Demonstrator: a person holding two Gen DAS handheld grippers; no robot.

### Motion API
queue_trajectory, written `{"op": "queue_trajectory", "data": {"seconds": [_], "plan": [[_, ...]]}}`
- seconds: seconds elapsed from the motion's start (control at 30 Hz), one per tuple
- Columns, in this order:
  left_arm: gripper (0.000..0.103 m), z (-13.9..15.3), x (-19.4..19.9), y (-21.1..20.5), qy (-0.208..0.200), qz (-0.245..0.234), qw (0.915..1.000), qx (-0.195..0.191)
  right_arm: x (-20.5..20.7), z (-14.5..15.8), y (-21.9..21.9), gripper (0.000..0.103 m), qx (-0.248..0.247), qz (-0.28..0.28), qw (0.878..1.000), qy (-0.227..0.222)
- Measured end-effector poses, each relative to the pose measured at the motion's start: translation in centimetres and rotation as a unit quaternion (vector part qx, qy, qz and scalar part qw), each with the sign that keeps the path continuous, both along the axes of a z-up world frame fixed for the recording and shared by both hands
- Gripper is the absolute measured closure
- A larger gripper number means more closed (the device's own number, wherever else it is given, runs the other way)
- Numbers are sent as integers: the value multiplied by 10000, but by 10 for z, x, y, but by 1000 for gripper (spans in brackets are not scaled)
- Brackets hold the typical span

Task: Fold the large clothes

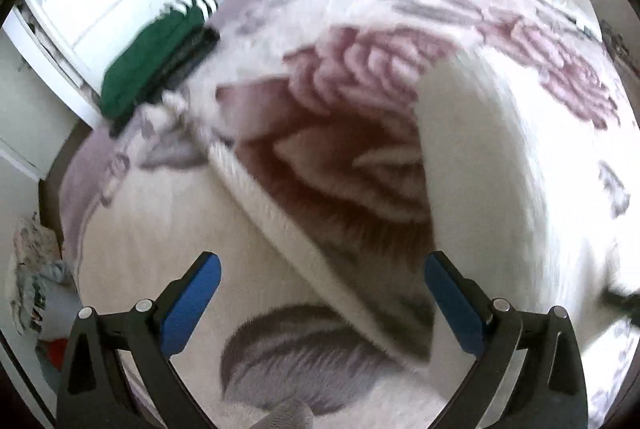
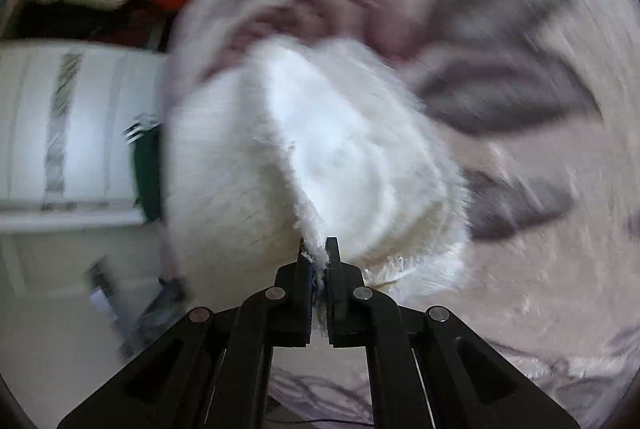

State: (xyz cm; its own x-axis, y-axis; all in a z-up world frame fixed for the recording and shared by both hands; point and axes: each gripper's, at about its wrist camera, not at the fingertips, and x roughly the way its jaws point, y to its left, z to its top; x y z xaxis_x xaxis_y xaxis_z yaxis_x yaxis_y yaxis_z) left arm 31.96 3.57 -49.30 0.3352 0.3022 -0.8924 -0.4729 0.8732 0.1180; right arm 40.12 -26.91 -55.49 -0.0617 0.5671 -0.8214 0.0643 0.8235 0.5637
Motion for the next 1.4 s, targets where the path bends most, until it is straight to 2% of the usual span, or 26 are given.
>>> {"op": "queue_trajectory", "data": {"seconds": [0.13,0.2,0.23,0.27,0.37,0.43,0.5,0.57,0.63,0.7,0.77,0.83,0.87,0.9,0.93,1.0,1.07,1.1,1.13,1.17,1.2,1.23,1.27,1.33,1.4], "plan": [[0,6,28,-12,-109,-174,9994,274,-1,-43,7,98,-215,44,9992,332],[0,0,43,-21,-49,-340,9975,625,2,-47,19,98,-235,171,9991,306],[0,-12,52,-26,128,-434,9939,1007,3,-44,27,98,-223,290,9990,247],[0,-22,57,-26,241,-480,9912,1209,3,-42,30,98,-226,360,9989,216],[0,-48,66,-12,577,-443,9880,1366,9,-43,40,98,-181,541,9980,265],[0,-54,67,4,693,-369,9892,1234,15,-43,40,95,206,549,9969,520],[0,-51,66,13,726,-318,9912,1059,25,-36,35,87,477,552,9950,686],[0,-46,62,21,707,-268,9934,863,35,-20,24,72,488,438,9969,433],[0,-42,57,23,652,-196,9953,695,49,-6,9,43,394,228,9989,79],[0,-37,53,27,558,-93,9976,393,66,-8,-3,33,153,27,9999,-55],[0,-32,46,27,439,0,9989,141,76,-29,-9,33,236,-83,9996,136],[0,-29,41,31,325,63,9993,-148,75,-61,-7,33,492,-67,9964,684],[0,-26,36,35,252,104,9992,-304,73,-72,-3,33,628,-33,9948,806],[0,-25,32,37,196,131,9989,-410,71,-73,2,40,681,87,9950,732],[0,-26,26,42,150,192,9983,-530,69,-72,3,55,531,234,9966,577],[0,-30,16,53,92,297,9954,-907,68,-87,-1,56,332,119,9968,721],[0,-38,7,63,-41,383,9871,-1553,70,-92,-2,56,409,36,9959,810],[0,-41,5,66,-133,399,9808,-1903,72,-89,-3,50,502,92,9956,786],[0,-44,3,68,-287,385,9703,-2369,74,-85,-8,39,613,189,9952,736],[0,-50,4,69,-468,325,9553,-2900,76,-81,-12,32,668,256,9952,670],[0,-52,7,68,-534,257,9480,-3127,79,-77,-16,15,783,257,9948,593],[0,-57,12,66,-601,134,9382,-3406,81,-76,-20,4,899,243,9941,557],[0,-63,19,62,-631,-15,9299,-3622,84,-77,-22,3,1078,260,9923,550],[0,-75,33,54,-596,-246,9208,-3847,91,-87,-22,2,1404,327,9873,670],[0,-87,48,45,-695,-517,9065,-4131,97,-110,-19,1,1669,336,9813,904]]}}
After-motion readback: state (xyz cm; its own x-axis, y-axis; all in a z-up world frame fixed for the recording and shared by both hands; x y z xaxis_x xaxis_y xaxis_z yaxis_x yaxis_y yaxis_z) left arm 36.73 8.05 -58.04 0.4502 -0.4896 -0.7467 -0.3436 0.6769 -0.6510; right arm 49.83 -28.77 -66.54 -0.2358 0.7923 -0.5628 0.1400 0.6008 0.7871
